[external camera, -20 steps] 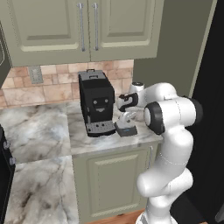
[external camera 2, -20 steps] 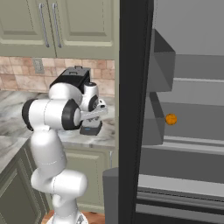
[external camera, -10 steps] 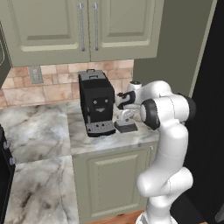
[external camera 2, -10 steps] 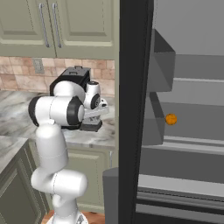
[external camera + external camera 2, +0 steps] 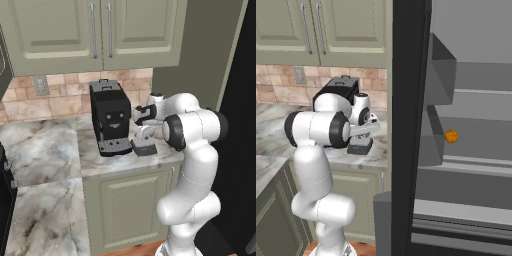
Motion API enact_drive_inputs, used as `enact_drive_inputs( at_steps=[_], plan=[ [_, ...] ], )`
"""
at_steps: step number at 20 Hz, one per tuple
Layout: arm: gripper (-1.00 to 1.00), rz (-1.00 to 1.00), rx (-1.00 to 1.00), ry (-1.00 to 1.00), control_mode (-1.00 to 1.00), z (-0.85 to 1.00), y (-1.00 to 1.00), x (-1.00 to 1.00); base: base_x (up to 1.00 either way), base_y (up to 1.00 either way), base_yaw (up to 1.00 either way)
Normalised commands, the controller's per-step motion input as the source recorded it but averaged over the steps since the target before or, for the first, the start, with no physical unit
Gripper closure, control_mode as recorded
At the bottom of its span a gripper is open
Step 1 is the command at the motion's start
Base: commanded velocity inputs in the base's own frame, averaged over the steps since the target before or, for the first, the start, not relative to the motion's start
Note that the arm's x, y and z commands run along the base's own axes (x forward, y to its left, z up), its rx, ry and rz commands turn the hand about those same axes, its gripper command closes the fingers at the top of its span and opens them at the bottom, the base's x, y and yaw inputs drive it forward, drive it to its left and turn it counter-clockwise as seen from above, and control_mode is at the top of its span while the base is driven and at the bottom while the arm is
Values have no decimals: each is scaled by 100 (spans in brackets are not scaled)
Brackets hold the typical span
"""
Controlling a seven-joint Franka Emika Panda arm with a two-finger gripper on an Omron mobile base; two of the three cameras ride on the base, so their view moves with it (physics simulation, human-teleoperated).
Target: Take the fish from the fridge and place it on the digital scale on the counter by the fridge. Wait a few seconds for a reading, then move it to the plate on the dining counter.
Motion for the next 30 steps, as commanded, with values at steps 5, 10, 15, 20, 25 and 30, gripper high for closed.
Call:
enact_drive_inputs(
  at_steps=[5,10,15,20,25,30],
  plan=[
    [100,0,0,-6,-100,0,0,-24,0,0,0],
    [100,0,0,-4,-100,0,0,-14,0,0,0],
    [-100,0,0,0,-100,-13,0,8,0,0,0],
    [-100,0,0,0,-100,-8,0,2,0,0,0],
    [-100,0,0,0,-100,0,-1,-5,0,0,0],
    [-100,0,0,-2,-100,14,0,-36,0,0,0]
  ],
)
